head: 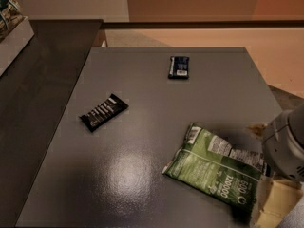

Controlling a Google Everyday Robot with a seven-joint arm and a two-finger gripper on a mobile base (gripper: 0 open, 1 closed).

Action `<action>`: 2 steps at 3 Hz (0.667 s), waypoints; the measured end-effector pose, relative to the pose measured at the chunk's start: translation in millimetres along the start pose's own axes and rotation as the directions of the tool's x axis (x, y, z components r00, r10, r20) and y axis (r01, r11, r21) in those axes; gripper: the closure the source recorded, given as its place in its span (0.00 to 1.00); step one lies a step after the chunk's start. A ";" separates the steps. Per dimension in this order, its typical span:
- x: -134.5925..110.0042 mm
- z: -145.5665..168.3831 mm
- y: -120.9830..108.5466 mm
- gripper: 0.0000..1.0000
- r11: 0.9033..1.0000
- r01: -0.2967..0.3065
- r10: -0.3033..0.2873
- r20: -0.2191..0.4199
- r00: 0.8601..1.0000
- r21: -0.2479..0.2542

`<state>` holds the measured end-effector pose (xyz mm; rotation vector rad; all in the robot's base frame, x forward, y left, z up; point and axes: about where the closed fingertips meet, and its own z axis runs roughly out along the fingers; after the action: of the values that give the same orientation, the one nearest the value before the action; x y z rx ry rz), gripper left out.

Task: Pick green jalapeno chip bag

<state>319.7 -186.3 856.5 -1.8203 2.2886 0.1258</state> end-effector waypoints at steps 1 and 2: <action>-6.4 9.3 5.2 0.00 1.000 -0.014 0.014 0.005 1.000 0.005; -13.8 15.3 5.4 0.18 0.999 -0.034 0.034 0.003 0.999 0.012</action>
Offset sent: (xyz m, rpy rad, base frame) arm 0.0023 0.0268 -0.0189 0.0056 -0.0028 -0.0688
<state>319.1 -168.9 844.3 -1.7744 2.3144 0.1202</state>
